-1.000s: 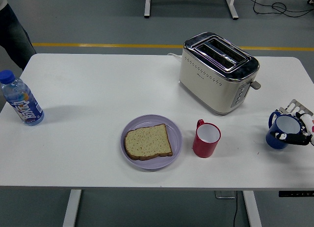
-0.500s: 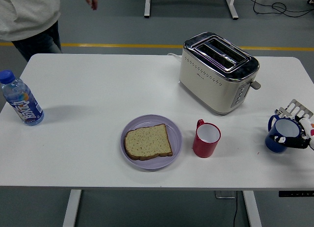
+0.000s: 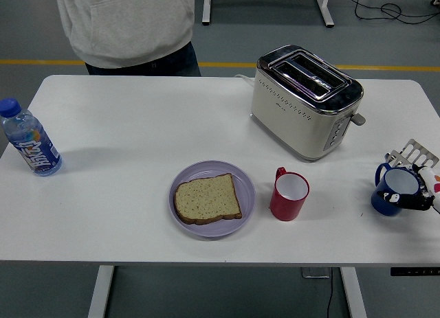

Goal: Pick up the cup,pour liquid into bread,place the cup on the desk

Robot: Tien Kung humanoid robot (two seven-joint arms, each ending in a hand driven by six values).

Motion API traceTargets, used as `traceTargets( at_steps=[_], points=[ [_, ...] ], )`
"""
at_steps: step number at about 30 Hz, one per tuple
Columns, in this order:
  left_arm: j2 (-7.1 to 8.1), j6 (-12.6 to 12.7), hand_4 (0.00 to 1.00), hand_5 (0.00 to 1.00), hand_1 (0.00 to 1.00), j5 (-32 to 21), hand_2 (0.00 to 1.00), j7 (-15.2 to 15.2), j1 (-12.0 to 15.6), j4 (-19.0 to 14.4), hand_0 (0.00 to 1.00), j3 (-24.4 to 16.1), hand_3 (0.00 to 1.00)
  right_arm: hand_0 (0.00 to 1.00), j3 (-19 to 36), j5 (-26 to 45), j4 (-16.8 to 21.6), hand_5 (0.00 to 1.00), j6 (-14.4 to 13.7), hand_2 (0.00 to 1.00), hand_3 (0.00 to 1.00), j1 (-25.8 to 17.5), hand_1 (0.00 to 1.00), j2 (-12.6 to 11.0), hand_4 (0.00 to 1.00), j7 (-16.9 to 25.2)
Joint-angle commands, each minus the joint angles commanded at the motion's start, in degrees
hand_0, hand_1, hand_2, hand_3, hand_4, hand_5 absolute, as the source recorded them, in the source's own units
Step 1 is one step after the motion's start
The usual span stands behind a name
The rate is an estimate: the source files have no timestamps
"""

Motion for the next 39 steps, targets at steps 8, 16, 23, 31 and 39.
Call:
traceTargets(
  at_steps=[8,16,23,31,39],
  points=[
    [0.01,0.0,0.258,0.998,0.716,-0.5,0.728,-0.1,-0.1,0.0,0.701,0.3,0.578,0.437,0.0,0.1,-0.2,0.032,0.2,0.502,0.514,0.1,0.378,0.0,0.572,0.2],
    [0.02,-0.1,0.258,0.998,0.716,-0.7,0.727,-0.2,-0.2,0.0,0.701,0.4,0.579,0.446,0.0,0.2,-0.4,0.032,0.6,0.513,0.520,0.2,0.393,0.1,0.572,0.6],
    [0.01,-0.1,0.257,0.998,0.715,-0.6,0.726,-0.1,-0.3,0.0,0.701,0.3,0.577,0.451,0.1,0.1,-0.6,0.032,0.8,0.522,0.524,0.2,0.405,0.1,0.574,0.7],
    [0.02,-0.1,0.257,0.998,0.715,-0.4,0.725,0.0,-0.3,0.0,0.700,0.2,0.578,0.446,0.1,0.0,-0.8,0.034,1.2,0.543,0.541,0.2,0.430,0.1,0.582,0.8],
    [0.04,-0.1,0.257,0.998,0.713,-0.5,0.724,0.0,-0.3,-0.1,0.700,0.3,0.578,0.488,0.0,-0.6,-1.0,0.021,1.9,0.560,0.556,0.2,0.449,0.2,0.606,1.0]
  ],
)
